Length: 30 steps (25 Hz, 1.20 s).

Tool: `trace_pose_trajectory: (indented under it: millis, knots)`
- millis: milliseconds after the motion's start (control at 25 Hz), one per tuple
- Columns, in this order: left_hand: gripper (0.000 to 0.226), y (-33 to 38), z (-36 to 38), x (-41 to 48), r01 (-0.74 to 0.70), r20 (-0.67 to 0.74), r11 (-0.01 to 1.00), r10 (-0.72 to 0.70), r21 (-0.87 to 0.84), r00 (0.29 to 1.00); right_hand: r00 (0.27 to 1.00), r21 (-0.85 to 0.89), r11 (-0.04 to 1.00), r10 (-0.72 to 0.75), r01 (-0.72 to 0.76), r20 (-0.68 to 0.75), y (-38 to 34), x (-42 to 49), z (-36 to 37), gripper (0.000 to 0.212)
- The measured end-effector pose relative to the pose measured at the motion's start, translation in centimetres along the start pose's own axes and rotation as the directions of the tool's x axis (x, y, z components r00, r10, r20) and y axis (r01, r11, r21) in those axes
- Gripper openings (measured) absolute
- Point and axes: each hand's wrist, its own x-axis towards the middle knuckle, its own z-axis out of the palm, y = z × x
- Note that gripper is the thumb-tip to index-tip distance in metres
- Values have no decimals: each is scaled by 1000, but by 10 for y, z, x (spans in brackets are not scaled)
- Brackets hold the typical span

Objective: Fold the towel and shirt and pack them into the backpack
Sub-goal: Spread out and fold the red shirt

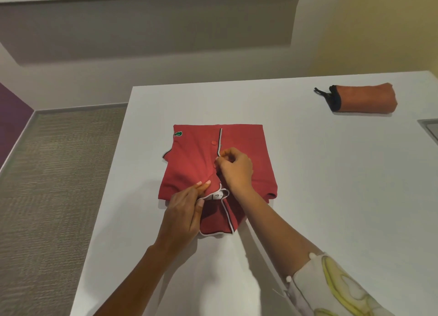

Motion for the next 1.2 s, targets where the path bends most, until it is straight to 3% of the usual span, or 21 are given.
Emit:
trace_pose_trajectory:
  millis: [80, 280, 520, 640, 760, 800, 880, 960, 1080, 1200]
  knots:
    - [42, -2, 2, -3, -19, 26, 999, 18, 40, 999, 994, -1, 995, -97, 97, -40, 11, -8, 3, 3]
    - [41, -8, 4, -2, -40, 85, 995, 32, 95, 996, 990, -121, 985, -129, 122, -58, 19, -11, 1, 4]
    - [42, 1, -5, 9, -34, 33, 989, 30, 141, 999, 996, -361, 932, 4, 27, 86, 2, 4, -9, 29]
    - [30, 11, -5, 40, 40, -55, 968, -27, 247, 998, 991, -315, 949, 37, 5, 127, 3, 11, -11, 28]
    - [37, 10, 7, 79, 74, -15, 944, -73, 322, 997, 994, -297, 950, -84, 99, 63, 6, 13, -17, 17]
    - [45, 9, 11, 92, 59, 36, 935, -76, 349, 996, 982, -390, 902, -188, 186, 32, 9, 13, -19, 19]
    - [57, 8, 21, 110, -1, 168, 916, -72, 402, 983, 919, -627, 702, -390, 337, 58, 17, 16, -24, 31]
    - [63, 3, 32, 119, -28, 297, 914, -103, 404, 949, 891, -726, 556, -420, 404, 174, 30, 21, -30, 45]
    - [68, -2, 46, 118, -17, 376, 929, -133, 369, 917, 900, -724, 536, -302, 433, 314, 51, 36, -36, 55]
    - [72, -5, 49, 107, -12, 369, 914, -151, 405, 917, 896, -729, 531, -345, 431, 279, 63, 23, -33, 56]
